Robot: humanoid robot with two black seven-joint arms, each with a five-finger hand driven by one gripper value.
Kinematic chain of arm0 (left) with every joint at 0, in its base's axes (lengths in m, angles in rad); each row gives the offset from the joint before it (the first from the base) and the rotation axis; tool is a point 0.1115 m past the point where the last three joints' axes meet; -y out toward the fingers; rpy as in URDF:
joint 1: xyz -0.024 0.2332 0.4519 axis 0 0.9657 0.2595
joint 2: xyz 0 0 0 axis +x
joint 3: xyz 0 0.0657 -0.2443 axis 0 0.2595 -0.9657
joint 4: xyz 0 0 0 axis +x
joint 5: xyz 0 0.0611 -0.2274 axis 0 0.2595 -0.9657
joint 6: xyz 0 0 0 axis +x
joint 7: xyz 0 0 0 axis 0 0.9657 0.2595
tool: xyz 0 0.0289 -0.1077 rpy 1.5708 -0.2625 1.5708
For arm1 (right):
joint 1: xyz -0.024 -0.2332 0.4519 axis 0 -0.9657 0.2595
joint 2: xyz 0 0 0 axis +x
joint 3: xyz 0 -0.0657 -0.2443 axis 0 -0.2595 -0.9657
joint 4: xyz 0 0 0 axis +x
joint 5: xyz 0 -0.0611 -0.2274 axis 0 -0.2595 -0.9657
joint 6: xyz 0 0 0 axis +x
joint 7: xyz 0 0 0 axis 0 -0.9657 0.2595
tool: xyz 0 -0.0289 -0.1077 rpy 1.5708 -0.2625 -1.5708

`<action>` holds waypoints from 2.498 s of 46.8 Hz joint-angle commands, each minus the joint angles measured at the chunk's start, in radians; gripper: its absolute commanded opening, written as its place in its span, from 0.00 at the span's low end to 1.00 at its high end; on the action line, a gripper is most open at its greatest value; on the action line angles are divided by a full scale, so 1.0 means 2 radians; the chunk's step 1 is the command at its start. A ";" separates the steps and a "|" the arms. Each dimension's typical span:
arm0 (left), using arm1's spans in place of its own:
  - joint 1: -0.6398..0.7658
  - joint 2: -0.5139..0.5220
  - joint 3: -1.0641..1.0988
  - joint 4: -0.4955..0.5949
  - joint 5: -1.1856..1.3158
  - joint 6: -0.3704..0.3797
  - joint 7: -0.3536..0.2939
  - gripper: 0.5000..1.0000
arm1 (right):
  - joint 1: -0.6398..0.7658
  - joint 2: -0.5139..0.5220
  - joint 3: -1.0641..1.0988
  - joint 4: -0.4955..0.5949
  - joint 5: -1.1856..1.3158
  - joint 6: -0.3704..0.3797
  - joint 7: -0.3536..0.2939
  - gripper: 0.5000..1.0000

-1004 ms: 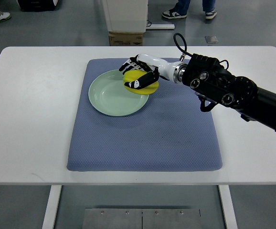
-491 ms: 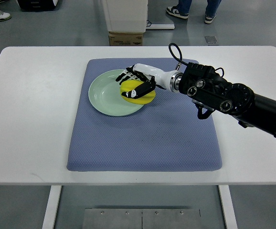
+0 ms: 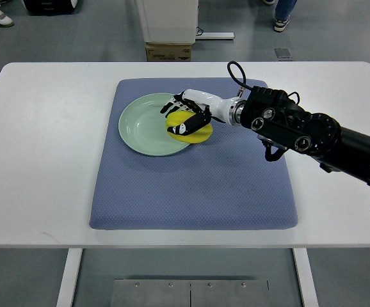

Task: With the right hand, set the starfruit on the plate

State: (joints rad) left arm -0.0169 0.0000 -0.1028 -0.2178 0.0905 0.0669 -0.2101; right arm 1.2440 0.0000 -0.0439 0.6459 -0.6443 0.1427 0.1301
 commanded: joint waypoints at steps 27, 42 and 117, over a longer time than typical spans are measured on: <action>0.000 0.000 0.000 0.000 0.000 0.000 0.000 1.00 | 0.000 0.000 0.000 0.000 -0.001 0.001 -0.013 0.59; 0.000 0.000 0.000 0.000 0.000 0.000 0.000 1.00 | 0.001 0.000 0.000 -0.002 -0.001 0.000 -0.016 0.62; 0.000 0.000 0.000 0.000 0.000 0.000 0.000 1.00 | -0.107 -0.100 0.244 -0.017 0.140 -0.125 -0.013 1.00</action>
State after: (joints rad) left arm -0.0168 0.0000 -0.1026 -0.2178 0.0905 0.0673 -0.2101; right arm 1.0437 -0.1929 0.4096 0.6118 -0.3810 -0.0924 0.1048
